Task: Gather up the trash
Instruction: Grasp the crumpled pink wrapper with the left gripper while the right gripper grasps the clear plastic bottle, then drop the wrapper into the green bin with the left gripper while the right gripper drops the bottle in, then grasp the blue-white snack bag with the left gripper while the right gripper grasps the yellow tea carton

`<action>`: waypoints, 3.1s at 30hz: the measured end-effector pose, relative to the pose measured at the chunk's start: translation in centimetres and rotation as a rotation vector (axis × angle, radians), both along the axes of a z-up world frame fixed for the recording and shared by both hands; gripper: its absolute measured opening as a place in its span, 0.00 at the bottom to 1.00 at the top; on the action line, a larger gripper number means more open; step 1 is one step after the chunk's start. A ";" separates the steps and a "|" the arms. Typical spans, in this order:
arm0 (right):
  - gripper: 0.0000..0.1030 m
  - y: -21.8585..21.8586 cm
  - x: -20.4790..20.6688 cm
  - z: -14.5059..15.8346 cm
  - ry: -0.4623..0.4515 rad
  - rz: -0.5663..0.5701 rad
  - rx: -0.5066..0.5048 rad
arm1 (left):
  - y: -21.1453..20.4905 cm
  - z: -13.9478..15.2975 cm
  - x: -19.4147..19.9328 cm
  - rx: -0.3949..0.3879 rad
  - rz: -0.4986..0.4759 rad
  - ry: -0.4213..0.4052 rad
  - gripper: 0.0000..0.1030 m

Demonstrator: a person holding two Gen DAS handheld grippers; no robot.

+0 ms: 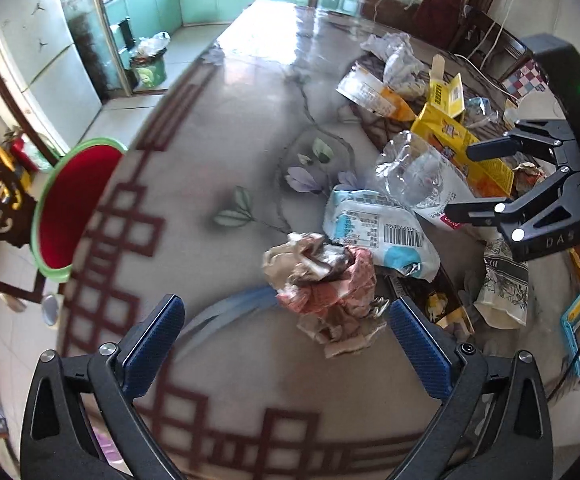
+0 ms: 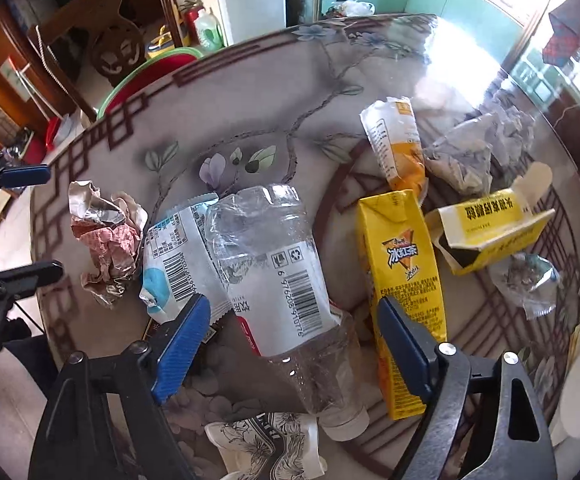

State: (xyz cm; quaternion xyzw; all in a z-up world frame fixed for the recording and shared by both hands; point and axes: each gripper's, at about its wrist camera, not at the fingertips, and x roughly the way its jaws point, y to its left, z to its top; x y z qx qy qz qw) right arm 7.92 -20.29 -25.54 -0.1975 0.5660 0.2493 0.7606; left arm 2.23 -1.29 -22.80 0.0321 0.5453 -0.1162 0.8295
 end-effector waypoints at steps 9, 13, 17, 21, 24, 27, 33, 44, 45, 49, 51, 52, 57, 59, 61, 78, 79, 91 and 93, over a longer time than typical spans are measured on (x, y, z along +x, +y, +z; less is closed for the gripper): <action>0.48 0.2 -0.1 0.6 -0.022 -0.070 0.039 | -0.5 -2.3 1.2 -0.153 -0.012 0.110 0.36; 0.48 -0.1 -1.1 4.0 -0.096 -0.131 0.081 | 0.5 0.7 -0.3 -0.130 -0.011 0.015 0.27; 0.47 -0.1 -2.4 9.2 -0.172 -0.192 0.144 | 3.4 4.4 -1.6 -0.185 0.024 -0.064 0.25; 0.48 0.9 -3.2 14.9 -0.259 -0.250 0.242 | 7.0 7.5 -1.6 -0.211 0.094 -0.144 0.25; 0.48 3.6 -2.6 18.3 -0.329 -0.271 0.312 | 10.2 8.8 -0.5 -0.220 0.181 -0.190 0.26; 0.48 6.3 -1.3 20.3 -0.340 -0.281 0.425 | 14.3 9.1 0.6 -0.229 0.269 -0.216 0.26; 0.48 14.1 3.6 18.6 -0.204 -0.314 0.637 | 21.8 7.7 4.2 -0.264 0.395 -0.182 0.25; 0.48 30.6 12.5 7.1 0.044 -0.295 0.614 | 28.9 2.7 8.1 -0.271 0.495 -0.101 0.25; 0.48 31.3 12.8 6.0 0.050 -0.295 0.596 | 29.3 2.2 8.5 -0.276 0.500 -0.086 0.25; 0.48 34.0 14.6 2.7 0.089 -0.310 0.551 | 30.0 0.6 9.6 -0.247 0.505 -0.045 0.25; 0.48 34.9 15.0 1.7 0.100 -0.321 0.541 | 30.3 0.0 10.0 -0.242 0.505 -0.031 0.25; 0.48 35.3 15.3 1.3 0.105 -0.325 0.536 | 30.5 -0.3 10.1 -0.242 0.507 -0.024 0.25; 0.49 36.1 16.1 -0.4 0.115 -0.354 0.512 | 31.0 -1.0 10.6 -0.214 0.512 -0.001 0.28; 0.49 36.4 16.5 -0.7 0.129 -0.375 0.503 | 31.2 -1.1 10.6 -0.205 0.521 0.005 0.29; 0.49 36.0 16.4 -0.8 0.129 -0.385 0.502 | 31.4 -1.1 10.5 -0.199 0.525 0.005 0.31; 0.73 31.9 10.7 2.5 0.033 -0.342 0.541 | 28.8 3.9 5.4 -0.094 0.532 -0.123 0.84; 0.73 31.0 9.7 3.3 0.018 -0.337 0.547 | 28.0 4.7 4.6 -0.081 0.521 -0.144 0.84; 0.73 9.5 -3.3 11.3 -0.133 -0.483 0.566 | 15.0 12.4 -2.8 -0.081 0.295 -0.336 0.93; 0.76 5.7 -4.0 11.0 -0.146 -0.475 0.473 | 12.3 12.8 -3.1 -0.100 0.238 -0.352 0.96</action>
